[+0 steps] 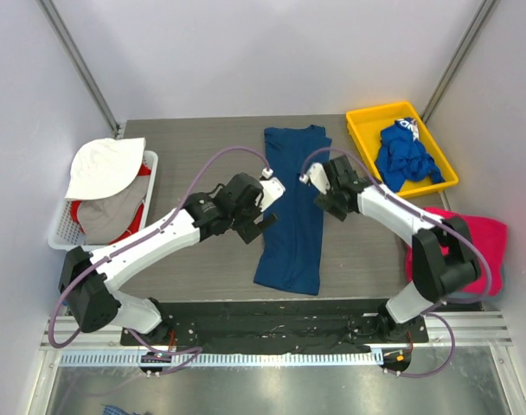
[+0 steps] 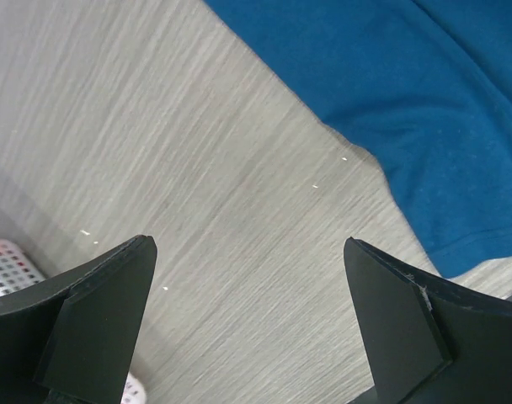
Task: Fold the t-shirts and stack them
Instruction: Rotate the tshirt 90 degrees
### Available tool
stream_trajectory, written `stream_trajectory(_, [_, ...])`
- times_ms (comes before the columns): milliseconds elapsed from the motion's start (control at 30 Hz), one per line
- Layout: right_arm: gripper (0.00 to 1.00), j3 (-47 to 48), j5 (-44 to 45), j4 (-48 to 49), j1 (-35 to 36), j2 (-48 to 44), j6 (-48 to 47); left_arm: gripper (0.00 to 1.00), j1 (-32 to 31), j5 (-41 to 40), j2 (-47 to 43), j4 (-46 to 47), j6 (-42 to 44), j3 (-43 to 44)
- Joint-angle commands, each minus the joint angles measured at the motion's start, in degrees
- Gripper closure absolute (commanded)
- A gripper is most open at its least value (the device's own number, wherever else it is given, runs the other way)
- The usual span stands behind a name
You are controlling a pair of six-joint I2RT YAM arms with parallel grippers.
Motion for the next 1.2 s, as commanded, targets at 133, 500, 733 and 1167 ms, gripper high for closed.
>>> stream_trajectory(133, [0.26, -7.7, -7.9, -14.8, 15.3, -16.9, 7.2, 0.00, 4.9, 5.6, -1.2, 4.9, -2.3, -0.2])
stream_trajectory(500, [0.29, -6.4, -11.1, -18.3, 35.6, -12.4, 14.4, 0.00, 20.9, 9.3, 9.1, 9.1, 2.7, 8.5])
stream_trajectory(733, [0.29, -8.5, -14.7, -13.1, 40.9, -9.5, 16.4, 0.00, 24.9, 10.1, 15.7, 9.4, 2.8, 12.4])
stream_trajectory(1167, [0.30, -10.1, -18.1, -6.9, 41.9, -3.4, 15.5, 0.00, 25.6, 9.8, 18.1, 10.4, 4.2, 11.6])
